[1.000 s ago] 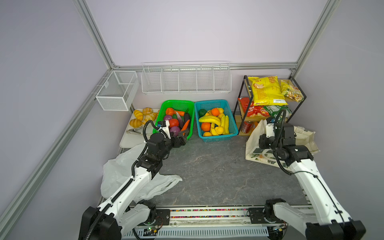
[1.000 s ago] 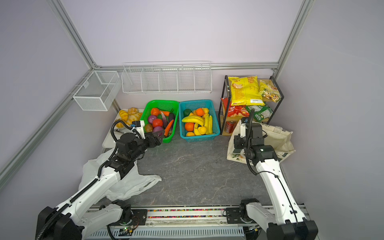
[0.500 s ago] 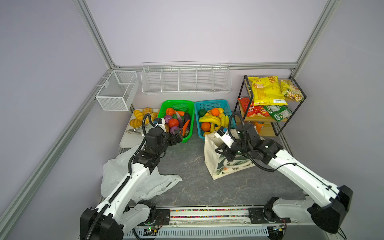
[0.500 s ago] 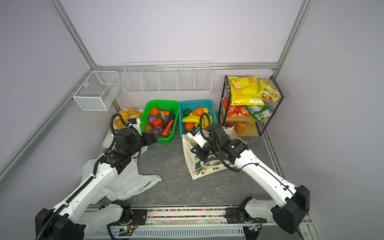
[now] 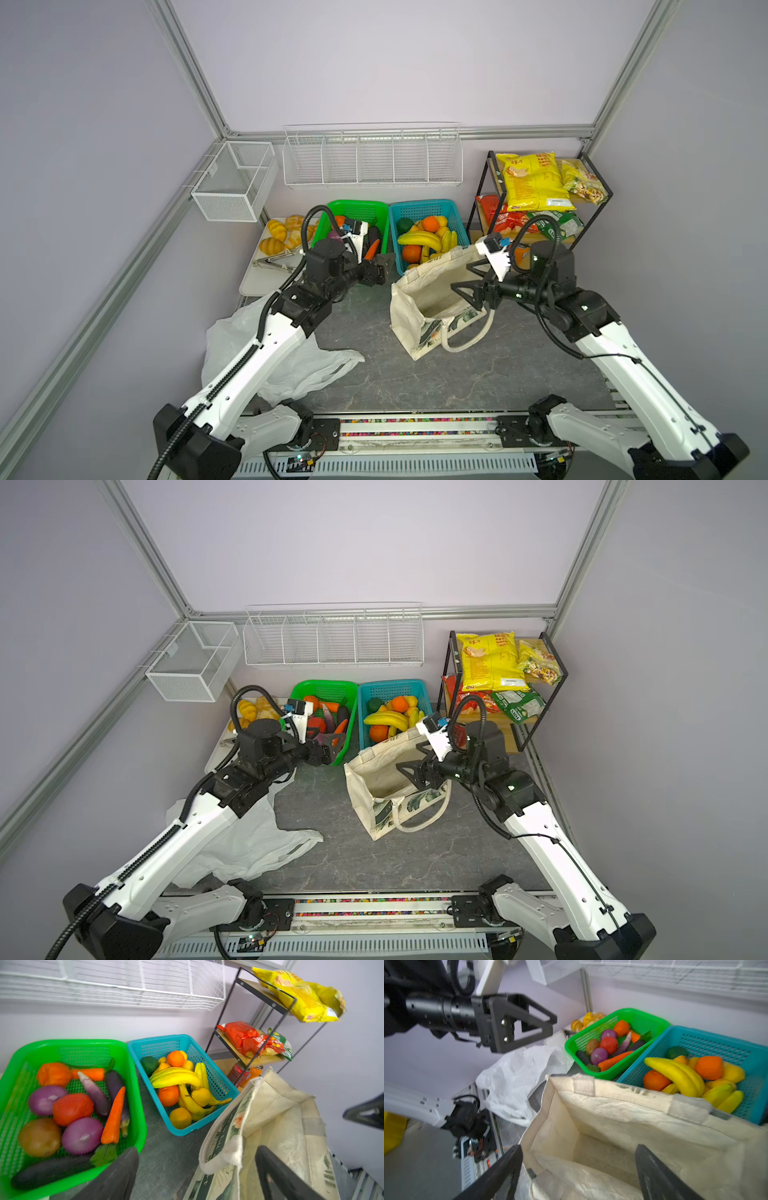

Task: Place the mixed food into the grocery bags and tie them
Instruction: 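Drag the tote bag toward the left gripper, which grasps its handle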

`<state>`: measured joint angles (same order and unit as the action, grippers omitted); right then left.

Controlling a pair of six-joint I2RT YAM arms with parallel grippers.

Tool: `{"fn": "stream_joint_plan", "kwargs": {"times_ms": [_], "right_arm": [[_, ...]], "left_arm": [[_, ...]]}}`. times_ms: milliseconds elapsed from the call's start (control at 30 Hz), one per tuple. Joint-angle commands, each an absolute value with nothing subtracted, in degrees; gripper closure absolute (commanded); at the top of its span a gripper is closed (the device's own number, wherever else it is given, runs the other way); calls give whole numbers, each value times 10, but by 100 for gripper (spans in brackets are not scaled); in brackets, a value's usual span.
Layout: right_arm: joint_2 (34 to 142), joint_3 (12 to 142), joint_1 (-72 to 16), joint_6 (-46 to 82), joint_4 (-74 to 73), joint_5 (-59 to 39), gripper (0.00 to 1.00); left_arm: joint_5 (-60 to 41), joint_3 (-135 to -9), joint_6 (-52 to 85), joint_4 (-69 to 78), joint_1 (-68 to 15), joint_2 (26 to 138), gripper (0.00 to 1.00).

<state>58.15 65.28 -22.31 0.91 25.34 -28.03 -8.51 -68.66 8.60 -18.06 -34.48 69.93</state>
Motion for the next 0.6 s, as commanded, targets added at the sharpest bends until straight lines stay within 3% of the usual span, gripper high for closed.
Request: {"fn": "stream_joint_plan", "kwargs": {"times_ms": [0, 133, 233, 333, 400, 567], "right_arm": [[576, 621, -194, 53, 228, -213, 9], [549, 596, -170, 57, 233, -97, 9], [519, 568, -168, 54, 226, -13, 8], [495, 544, -167, 49, 224, 61, 8], [484, 534, -165, 45, 226, 95, 8], [466, 526, -140, 55, 224, 109, 8]], "left_arm": [[-147, -758, -45, -293, -378, 772, 8], [-146, -889, -162, -439, -414, 888, 7], [-158, -982, -184, -498, -426, 974, 15], [-171, -1064, -182, -526, -427, 1052, 34], [-181, -1130, -179, -558, -427, 1102, 53], [-228, -1265, -141, -653, -417, 1178, 90]]}}
